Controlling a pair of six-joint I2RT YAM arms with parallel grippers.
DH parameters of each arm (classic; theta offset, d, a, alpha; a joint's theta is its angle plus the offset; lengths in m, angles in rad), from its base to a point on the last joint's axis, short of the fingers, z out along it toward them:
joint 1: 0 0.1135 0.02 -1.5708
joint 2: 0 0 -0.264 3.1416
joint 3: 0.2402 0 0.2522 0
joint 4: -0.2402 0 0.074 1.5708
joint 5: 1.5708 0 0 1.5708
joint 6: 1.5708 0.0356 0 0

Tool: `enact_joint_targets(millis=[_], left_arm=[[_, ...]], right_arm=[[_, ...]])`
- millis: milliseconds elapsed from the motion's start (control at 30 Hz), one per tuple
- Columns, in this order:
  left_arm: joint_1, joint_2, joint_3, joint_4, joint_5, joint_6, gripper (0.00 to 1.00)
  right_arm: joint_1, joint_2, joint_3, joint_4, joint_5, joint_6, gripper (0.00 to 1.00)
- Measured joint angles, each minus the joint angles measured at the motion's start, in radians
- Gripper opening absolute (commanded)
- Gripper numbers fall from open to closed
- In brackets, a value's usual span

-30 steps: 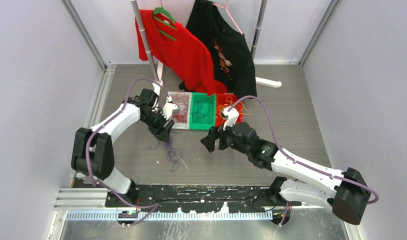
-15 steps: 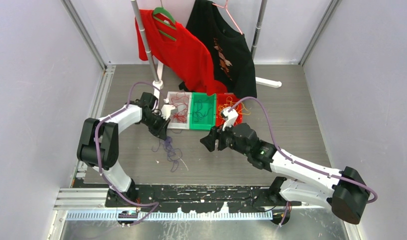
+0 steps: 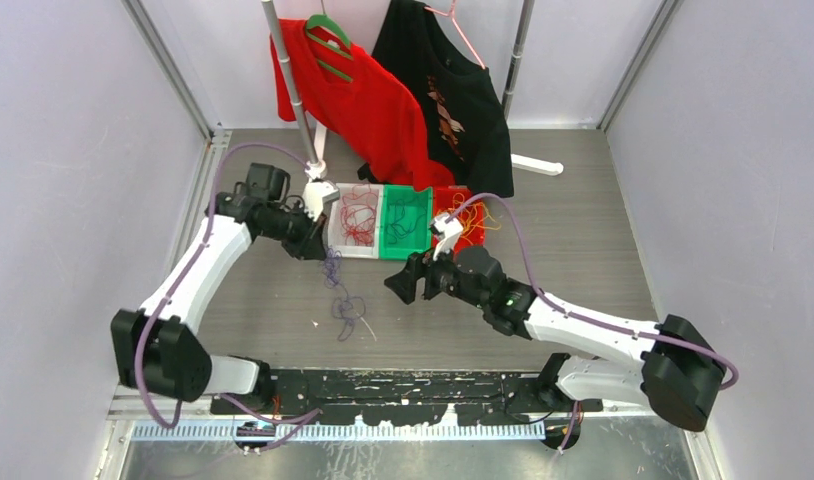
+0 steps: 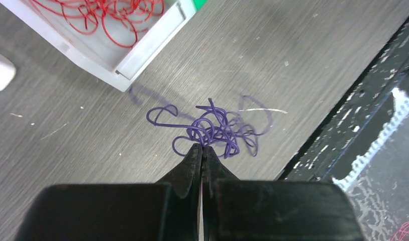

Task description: Untangle the cables

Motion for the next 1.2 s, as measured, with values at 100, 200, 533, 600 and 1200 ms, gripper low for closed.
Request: enact_joint_targets(millis=[100,200,533,600,1200], left_arm=[[0.0,-0.071,0.05,-0.061,0.026,-0.027,0.0],[0.0,-0.116,0.079,-0.121,0.043,-0.05,0.0],[0.001,-0.192,0.15,-0.245,0.055,-0.113,0.0],[0.001,-0.201,0.162,-0.256,0.055,-0.129,0.0],[0.001,-0.219,0.269,-0.338,0.054,-0.157,0.0]], right_arm=[[0.033,0.051,0.0,0.068,0.001,-0.006,0.83],[0.072,0.11,0.014,0.108,0.0,-0.026,0.84],[0.176,0.299,0.181,0.233,-0.01,-0.103,0.8],[0.194,0.342,0.201,0.261,-0.01,-0.117,0.77],[0.228,0.545,0.263,0.297,0.026,-0.215,0.01]])
